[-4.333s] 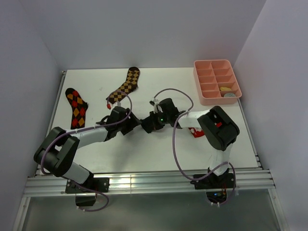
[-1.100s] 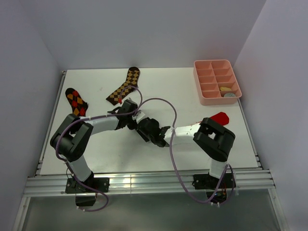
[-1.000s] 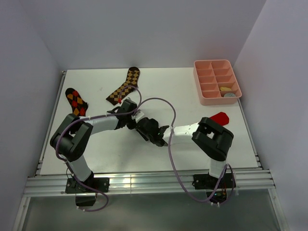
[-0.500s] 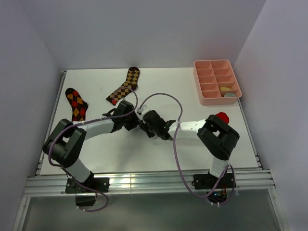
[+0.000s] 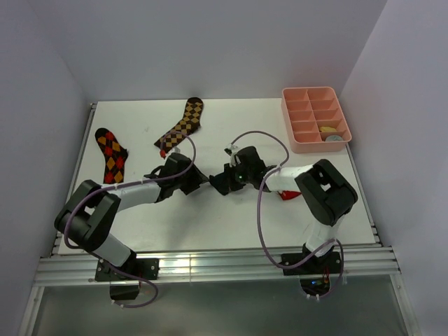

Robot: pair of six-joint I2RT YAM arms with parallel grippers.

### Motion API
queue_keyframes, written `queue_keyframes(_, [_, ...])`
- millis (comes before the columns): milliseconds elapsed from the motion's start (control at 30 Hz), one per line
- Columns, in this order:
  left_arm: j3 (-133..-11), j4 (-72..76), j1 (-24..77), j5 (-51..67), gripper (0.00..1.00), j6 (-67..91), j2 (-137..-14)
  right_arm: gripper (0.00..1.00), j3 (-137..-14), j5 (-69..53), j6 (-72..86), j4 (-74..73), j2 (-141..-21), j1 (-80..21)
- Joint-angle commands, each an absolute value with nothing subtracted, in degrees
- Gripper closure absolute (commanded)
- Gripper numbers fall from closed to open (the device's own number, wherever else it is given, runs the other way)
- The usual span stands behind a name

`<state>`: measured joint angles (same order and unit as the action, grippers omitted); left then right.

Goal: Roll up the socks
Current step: Roll the sock at the center of the board.

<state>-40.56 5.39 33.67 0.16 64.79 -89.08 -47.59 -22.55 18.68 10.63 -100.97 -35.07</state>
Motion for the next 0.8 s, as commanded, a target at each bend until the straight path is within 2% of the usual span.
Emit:
queue_keyframes(0, [-40.4, 12.7, 33.9, 2.3, 0.45, 66.6, -88.5, 1.00, -44.3, -35.8, 26.6, 14.7, -104.7, -30.8])
queue_keyframes(400, [-42.8, 15.1, 35.1, 3.1, 0.47, 66.3, -95.4, 1.00, -41.9, -44.6, 37.1, 25.7, -111.9, -25.8])
queue_keyframes(767, [-43.6, 17.7, 35.1, 4.8, 0.48, 65.9, -99.8, 1.00, -43.2, -45.4, 38.5, 25.0, -115.5, -24.5])
